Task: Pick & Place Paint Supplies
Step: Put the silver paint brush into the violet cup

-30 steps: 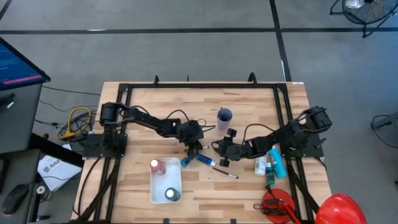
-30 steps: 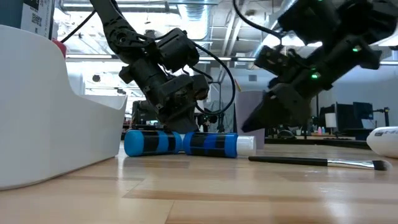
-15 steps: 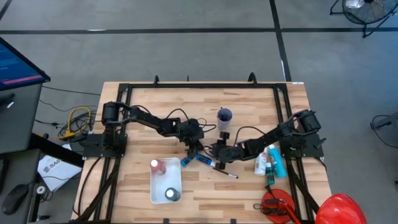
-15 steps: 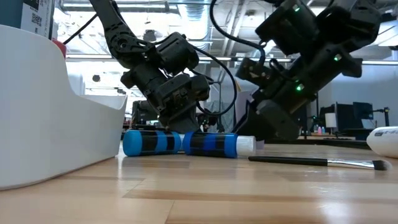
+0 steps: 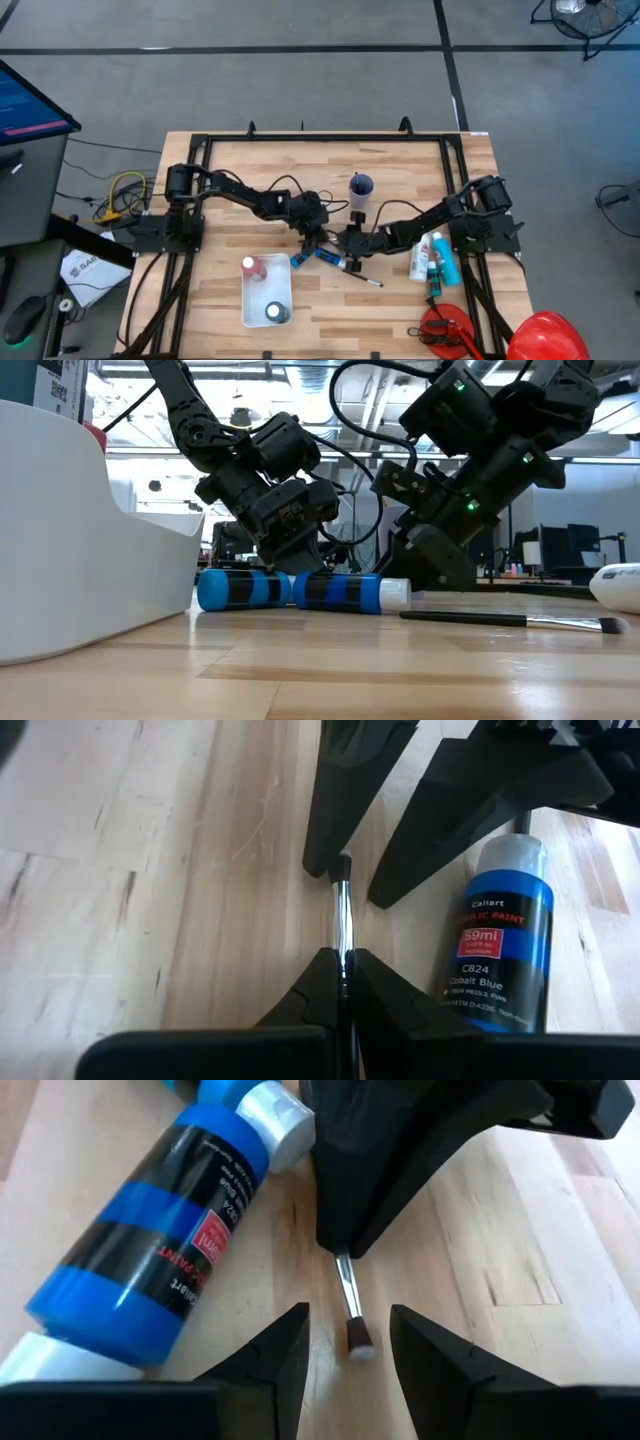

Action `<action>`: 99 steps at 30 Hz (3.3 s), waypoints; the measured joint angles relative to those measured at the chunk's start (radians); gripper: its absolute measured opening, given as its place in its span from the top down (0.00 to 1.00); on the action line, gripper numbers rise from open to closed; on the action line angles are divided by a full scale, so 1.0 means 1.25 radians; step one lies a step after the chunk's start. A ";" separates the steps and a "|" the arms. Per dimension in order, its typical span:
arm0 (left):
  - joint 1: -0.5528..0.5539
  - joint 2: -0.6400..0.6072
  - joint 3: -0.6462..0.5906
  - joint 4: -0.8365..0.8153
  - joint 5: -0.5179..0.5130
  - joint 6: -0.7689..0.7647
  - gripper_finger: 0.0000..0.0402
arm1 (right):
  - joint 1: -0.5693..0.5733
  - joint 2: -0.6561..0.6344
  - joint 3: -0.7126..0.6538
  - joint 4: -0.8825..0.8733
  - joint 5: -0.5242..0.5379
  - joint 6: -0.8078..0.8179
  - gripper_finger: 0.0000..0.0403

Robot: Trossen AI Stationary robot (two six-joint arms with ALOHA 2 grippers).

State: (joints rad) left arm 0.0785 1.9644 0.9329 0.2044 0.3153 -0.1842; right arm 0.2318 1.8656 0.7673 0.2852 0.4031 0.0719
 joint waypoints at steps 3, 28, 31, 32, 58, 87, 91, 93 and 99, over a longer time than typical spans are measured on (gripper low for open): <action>-0.001 0.000 0.000 0.004 0.005 -0.002 0.99 | -0.009 0.000 0.000 0.001 -0.027 0.003 0.68; -0.002 0.001 0.001 0.041 0.011 -0.002 0.99 | -0.025 0.004 -0.001 0.009 -0.060 0.007 0.79; -0.002 0.000 0.001 0.041 0.011 -0.002 0.99 | -0.025 0.004 -0.001 0.010 -0.068 0.007 0.82; -0.002 0.000 0.001 0.041 0.013 -0.002 0.99 | -0.025 0.004 -0.001 0.010 -0.069 0.007 0.83; -0.041 -0.003 0.003 0.047 -0.118 0.148 0.62 | -0.055 -0.043 0.046 -0.195 -0.096 0.154 0.99; -0.043 -0.007 0.002 0.016 -0.148 0.155 0.97 | -0.052 -0.051 0.196 -0.473 -0.106 0.206 0.94; -0.045 -0.023 0.000 0.006 -0.148 0.142 0.98 | -0.051 -0.051 0.196 -0.467 -0.103 0.222 0.85; -0.045 -0.037 0.000 0.002 -0.148 0.140 0.98 | -0.051 -0.051 0.197 -0.465 -0.087 0.222 0.80; -0.060 -0.069 0.000 -0.014 -0.148 0.132 0.98 | -0.038 -0.051 0.220 -0.487 -0.069 0.210 0.70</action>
State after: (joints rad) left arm 0.0035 1.8783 0.9333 0.1869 0.1307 -0.0187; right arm 0.1842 1.8015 1.0424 -0.3232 0.3166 0.3343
